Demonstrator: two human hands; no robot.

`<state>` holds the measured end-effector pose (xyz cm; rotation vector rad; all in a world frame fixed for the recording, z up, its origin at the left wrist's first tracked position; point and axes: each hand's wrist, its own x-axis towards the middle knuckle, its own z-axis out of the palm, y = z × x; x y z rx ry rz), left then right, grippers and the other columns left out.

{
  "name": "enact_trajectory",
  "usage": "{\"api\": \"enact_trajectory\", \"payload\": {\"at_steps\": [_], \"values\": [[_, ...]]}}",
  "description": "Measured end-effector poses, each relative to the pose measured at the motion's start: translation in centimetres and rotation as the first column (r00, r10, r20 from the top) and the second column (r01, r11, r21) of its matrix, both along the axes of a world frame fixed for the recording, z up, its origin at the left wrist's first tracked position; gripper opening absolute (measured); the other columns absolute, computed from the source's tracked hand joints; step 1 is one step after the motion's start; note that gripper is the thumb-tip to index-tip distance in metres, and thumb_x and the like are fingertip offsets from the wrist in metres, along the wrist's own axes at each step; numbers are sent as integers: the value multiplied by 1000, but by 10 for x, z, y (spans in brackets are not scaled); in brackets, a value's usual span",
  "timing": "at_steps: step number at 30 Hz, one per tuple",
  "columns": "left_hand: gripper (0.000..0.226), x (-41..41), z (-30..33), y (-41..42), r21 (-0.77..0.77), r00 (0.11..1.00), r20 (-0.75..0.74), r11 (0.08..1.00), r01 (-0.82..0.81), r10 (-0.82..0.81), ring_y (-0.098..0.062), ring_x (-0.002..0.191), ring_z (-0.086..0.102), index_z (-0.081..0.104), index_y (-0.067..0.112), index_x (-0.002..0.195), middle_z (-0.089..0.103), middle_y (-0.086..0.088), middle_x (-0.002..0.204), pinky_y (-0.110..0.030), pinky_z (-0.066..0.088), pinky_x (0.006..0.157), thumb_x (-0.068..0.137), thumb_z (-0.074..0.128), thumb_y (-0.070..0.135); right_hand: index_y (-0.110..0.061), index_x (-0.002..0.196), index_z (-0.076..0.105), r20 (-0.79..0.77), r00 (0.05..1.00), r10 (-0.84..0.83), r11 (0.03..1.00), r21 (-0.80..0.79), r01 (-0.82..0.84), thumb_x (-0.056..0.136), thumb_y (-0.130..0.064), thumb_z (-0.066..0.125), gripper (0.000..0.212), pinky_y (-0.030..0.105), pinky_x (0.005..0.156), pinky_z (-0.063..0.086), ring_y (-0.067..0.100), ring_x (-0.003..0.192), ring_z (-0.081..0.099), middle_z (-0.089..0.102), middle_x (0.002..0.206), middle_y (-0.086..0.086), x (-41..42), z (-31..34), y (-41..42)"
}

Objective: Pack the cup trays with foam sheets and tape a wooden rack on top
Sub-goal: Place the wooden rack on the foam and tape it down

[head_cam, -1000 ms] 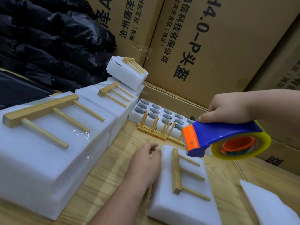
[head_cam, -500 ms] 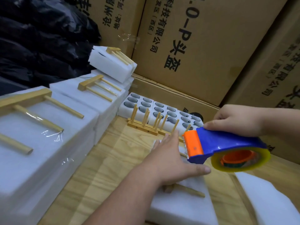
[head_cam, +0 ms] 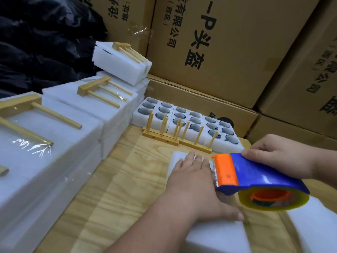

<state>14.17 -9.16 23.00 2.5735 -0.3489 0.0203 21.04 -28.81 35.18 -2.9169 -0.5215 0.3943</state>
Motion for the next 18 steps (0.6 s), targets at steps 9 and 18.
{"api": "enact_trajectory", "payload": {"at_steps": [9,18], "values": [[133,2,-6,-2,106,1000,-12,994,-16,17,-11,156,-18,4,23,164,-4,7,172,-39,-7,124,64,58,93,-8,76,69,-58,998,-3,993,114,10,83,-78,48,73,31,54,43,19,56,57,65,65,9,-5,-9,-48],[123,2,-7,-2,123,1000,-15,992,-1,3,-13,155,-20,2,33,163,-5,8,172,-42,-8,124,69,52,93,-29,88,78,-58,992,-109,990,88,114,72,-96,45,77,26,57,56,19,65,72,74,75,3,-17,-10,-109]]}}
